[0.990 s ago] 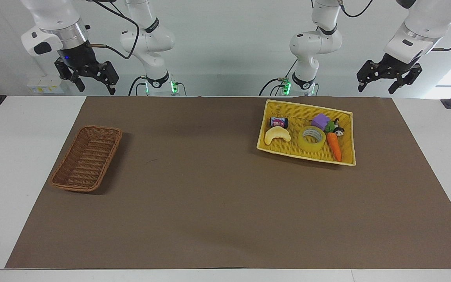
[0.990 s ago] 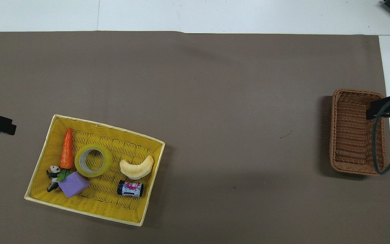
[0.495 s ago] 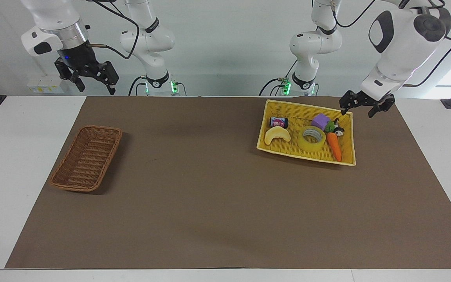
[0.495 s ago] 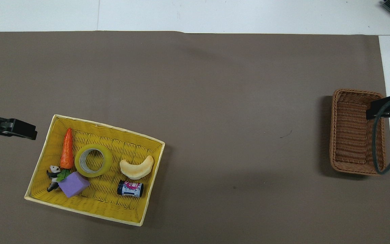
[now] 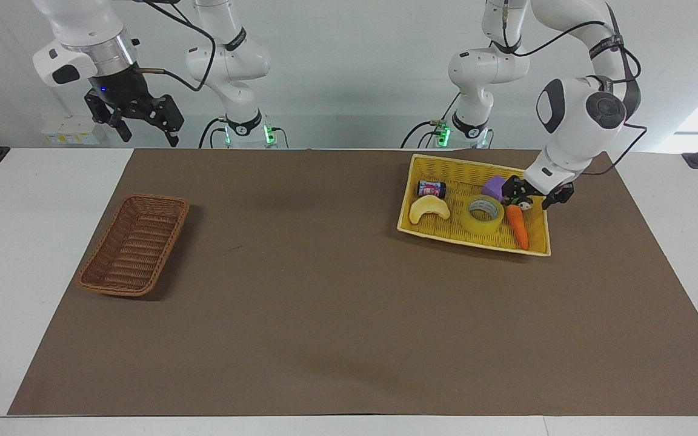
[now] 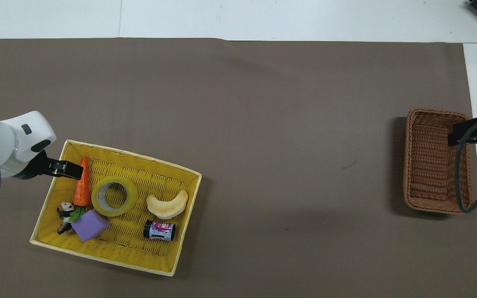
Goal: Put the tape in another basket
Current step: 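Reach the left gripper over the yellow basket toward the tape roll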
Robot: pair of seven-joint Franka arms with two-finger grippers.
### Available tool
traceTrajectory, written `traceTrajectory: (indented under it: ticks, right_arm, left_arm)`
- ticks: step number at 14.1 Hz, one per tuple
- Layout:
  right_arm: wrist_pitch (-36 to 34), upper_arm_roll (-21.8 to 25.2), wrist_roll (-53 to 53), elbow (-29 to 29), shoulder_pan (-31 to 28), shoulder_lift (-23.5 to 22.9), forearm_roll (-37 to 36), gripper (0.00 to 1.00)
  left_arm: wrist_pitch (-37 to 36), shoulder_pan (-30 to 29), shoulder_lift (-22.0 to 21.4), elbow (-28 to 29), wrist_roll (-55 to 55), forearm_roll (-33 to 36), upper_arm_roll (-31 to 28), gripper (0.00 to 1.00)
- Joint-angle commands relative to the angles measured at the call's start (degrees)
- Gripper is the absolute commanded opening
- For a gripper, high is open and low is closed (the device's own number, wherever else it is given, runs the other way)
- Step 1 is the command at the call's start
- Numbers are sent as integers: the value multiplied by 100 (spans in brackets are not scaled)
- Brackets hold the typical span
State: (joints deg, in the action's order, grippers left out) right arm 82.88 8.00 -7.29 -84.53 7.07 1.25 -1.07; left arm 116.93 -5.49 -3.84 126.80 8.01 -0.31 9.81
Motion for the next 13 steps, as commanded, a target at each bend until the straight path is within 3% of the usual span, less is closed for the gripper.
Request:
traceTrajectory:
  ticks: [1, 8, 9, 10, 11, 13]
  right_arm:
    - [0, -35, 87, -152, -83, 139, 115, 100]
    - [0, -35, 87, -152, -83, 139, 115, 100]
    - [0, -35, 87, -152, -83, 139, 115, 100]
    - [0, -35, 96, -152, -83, 139, 115, 100]
    - [0, -35, 87, -152, -83, 139, 115, 100]
    - [0, -35, 87, -152, -83, 139, 115, 100]
  left_arm:
    - [699, 215, -37, 590, 52, -57, -75, 100]
    - [1506, 304, -11, 1170, -97, -57, -75, 100]
    - [1709, 295, -28, 1302, -98, -75, -75, 94]
    - [1806, 338, 15, 1338, -98, -153, -75, 83]
    - [1955, 373, 163, 1373, -98, -189, -75, 65]
    - [2080, 435, 226, 1382, -72, -189, -75, 18]
